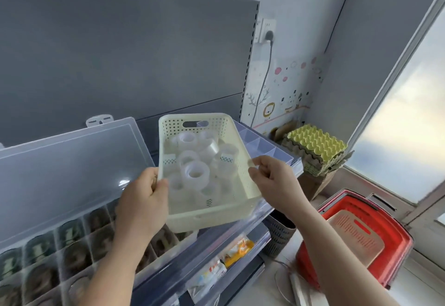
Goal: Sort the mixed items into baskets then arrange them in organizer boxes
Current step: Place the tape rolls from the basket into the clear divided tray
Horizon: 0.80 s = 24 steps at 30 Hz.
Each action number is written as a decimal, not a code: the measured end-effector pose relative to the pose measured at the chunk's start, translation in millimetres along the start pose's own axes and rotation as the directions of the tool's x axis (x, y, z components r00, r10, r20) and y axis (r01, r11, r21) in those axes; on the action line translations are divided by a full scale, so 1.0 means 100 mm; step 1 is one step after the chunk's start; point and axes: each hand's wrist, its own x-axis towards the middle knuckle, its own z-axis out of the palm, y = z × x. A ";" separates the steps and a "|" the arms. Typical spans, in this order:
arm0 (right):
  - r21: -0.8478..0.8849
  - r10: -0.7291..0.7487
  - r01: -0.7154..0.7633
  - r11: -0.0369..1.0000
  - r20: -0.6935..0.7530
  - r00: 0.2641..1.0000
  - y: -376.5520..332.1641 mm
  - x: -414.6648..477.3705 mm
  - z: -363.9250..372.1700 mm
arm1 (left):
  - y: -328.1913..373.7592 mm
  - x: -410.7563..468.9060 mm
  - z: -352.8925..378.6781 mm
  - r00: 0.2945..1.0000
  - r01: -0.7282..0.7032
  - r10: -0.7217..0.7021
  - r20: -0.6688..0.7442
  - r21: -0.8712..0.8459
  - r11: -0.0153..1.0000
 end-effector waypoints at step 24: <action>0.053 -0.338 0.372 0.927 0.548 0.765 0.91 1.54 0.40 | 0.12 0.26 1.09 0.884 0.418 -0.357 -0.304 0.167 0.893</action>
